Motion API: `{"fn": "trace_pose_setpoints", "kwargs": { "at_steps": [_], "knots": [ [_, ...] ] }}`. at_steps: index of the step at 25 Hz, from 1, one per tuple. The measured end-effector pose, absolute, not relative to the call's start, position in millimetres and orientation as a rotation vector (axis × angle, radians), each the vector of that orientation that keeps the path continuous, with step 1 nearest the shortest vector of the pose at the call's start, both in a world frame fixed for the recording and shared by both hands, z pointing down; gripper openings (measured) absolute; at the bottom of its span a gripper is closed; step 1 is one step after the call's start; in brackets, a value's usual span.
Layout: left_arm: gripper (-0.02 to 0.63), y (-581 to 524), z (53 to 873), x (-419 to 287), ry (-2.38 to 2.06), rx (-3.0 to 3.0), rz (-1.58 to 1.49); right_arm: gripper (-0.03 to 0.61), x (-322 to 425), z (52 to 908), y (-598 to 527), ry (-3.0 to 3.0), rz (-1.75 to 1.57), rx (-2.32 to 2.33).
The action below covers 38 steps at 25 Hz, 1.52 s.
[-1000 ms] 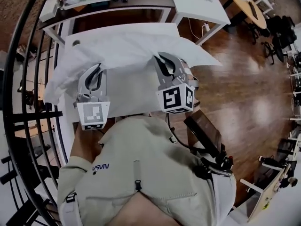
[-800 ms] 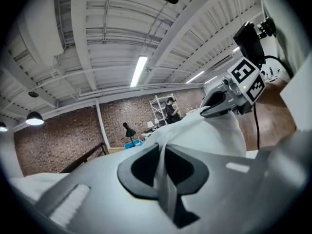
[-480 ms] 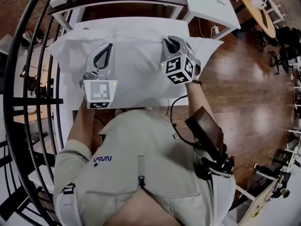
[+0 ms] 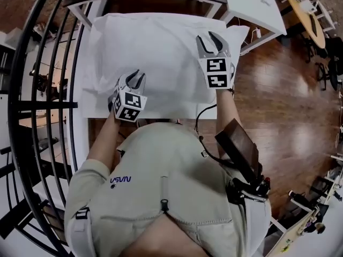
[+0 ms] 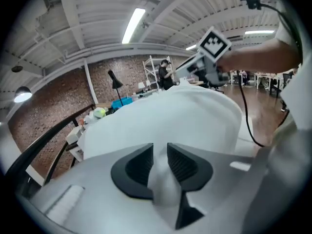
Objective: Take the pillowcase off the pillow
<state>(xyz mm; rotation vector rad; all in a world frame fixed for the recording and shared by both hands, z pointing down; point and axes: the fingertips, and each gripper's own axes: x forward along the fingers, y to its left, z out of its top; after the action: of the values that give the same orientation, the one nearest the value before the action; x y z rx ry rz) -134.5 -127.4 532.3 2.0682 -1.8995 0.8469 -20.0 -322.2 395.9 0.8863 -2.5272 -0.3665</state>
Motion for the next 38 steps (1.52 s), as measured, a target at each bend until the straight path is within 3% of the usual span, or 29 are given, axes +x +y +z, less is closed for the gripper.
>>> {"fn": "trace_pose_setpoints", "kwargs": {
  "at_steps": [6, 12, 19, 26, 32, 33, 35, 38],
  "knots": [
    [0.103, -147.6, 566.1, -146.3, -1.957, 2.058, 0.837, 0.224, 40.3, 467.3, -229.9, -2.444, -0.092, 0.749],
    [0.1, -147.4, 571.1, -129.7, -1.899, 2.075, 0.762, 0.227, 59.5, 549.6, -210.6, -2.273, -0.122, 0.623],
    [0.072, -143.1, 529.1, -110.7, -1.912, 2.142, 0.699, 0.227, 66.5, 546.3, -242.1, -2.208, -0.144, 0.682],
    [0.072, -70.6, 491.1, -208.0, -2.257, 1.827, 0.575, 0.226, 58.6, 543.4, -236.4, -2.205, -0.152, 0.719],
    [0.193, -30.3, 552.6, -264.3, -2.123, 1.544, 0.421, 0.221, 39.1, 505.4, -213.4, -2.273, -0.214, 0.675],
    [0.178, -31.3, 561.8, -255.8, -2.048, 1.574, 0.423, 0.221, 28.7, 495.9, -206.2, -2.31, -0.224, 0.651],
    [0.011, -36.0, 568.8, -225.9, -1.914, 1.675, 0.447, 0.221, -1.6, 477.6, -183.9, -2.398, -0.252, 0.561],
    [0.008, -46.1, 560.9, -174.2, -1.79, 1.833, 0.444, 0.221, -62.6, 458.2, -131.9, -2.511, -0.321, 0.318]
  ]
}}
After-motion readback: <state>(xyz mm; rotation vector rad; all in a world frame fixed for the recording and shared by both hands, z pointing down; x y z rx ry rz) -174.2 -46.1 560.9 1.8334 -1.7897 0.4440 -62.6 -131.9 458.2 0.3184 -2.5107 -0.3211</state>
